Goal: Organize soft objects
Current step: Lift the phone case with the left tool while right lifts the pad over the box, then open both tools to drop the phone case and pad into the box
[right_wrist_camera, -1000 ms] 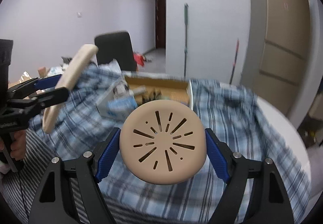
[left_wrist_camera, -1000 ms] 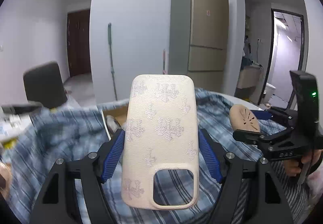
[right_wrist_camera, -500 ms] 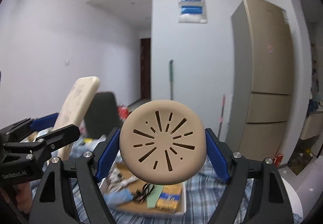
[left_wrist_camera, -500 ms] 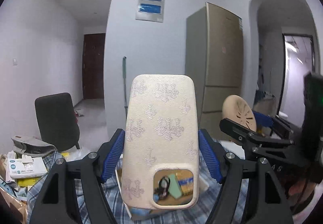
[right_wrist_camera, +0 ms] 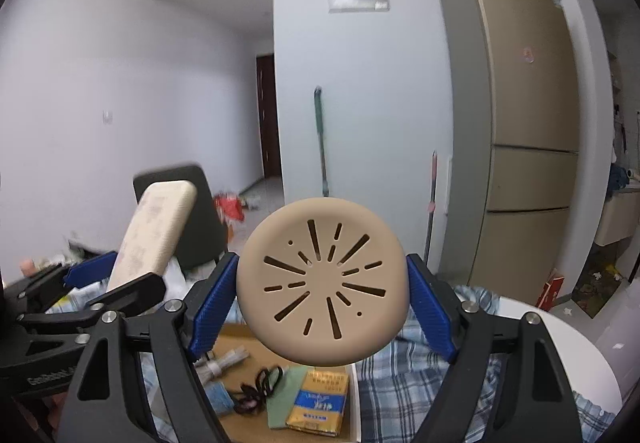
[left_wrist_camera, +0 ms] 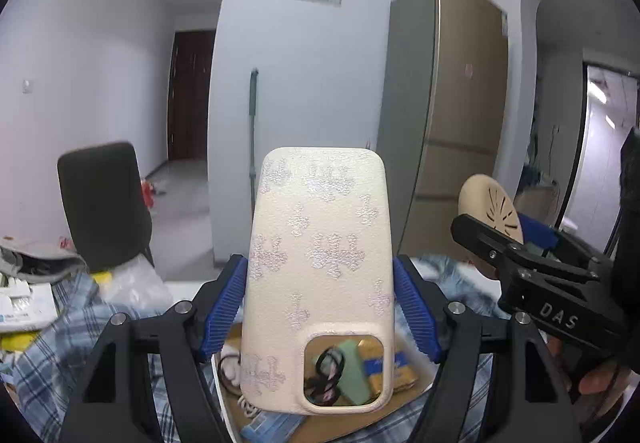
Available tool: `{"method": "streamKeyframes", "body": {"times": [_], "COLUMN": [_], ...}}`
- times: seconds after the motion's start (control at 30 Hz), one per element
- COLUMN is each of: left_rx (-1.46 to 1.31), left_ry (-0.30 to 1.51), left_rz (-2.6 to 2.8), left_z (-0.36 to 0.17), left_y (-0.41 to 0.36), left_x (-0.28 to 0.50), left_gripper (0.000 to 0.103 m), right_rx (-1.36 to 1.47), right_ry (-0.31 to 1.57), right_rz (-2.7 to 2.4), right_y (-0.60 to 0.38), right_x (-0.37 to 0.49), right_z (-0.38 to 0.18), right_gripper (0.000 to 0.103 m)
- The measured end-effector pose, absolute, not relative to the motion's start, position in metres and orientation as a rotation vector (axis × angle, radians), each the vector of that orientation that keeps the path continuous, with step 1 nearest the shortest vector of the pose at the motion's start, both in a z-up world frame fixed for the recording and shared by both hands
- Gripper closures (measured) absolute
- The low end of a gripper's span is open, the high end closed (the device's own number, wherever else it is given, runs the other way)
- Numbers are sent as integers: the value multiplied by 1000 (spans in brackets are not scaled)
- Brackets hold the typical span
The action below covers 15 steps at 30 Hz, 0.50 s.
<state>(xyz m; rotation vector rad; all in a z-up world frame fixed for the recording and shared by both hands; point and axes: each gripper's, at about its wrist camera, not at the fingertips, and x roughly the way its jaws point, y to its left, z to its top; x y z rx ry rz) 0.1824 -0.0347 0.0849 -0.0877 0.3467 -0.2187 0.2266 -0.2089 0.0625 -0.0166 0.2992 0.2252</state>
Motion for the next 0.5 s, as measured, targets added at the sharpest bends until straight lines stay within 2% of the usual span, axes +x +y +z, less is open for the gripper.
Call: {"method": "streamKeyframes", "body": {"times": [0.17, 0.5], "left_rx": [-55, -88], "left_ry": [473, 689], "left_rz": [-211, -179], "left_z": [43, -7], "left_y": [-38, -38], "left_x": [219, 255], "left_gripper": [28, 27], "right_rx": [-34, -108], "right_ry": [409, 629], "right_rz": [209, 201], "right_y": [-202, -200], "right_x": [252, 285], "right_z": [29, -26], "right_gripper": [23, 22]}}
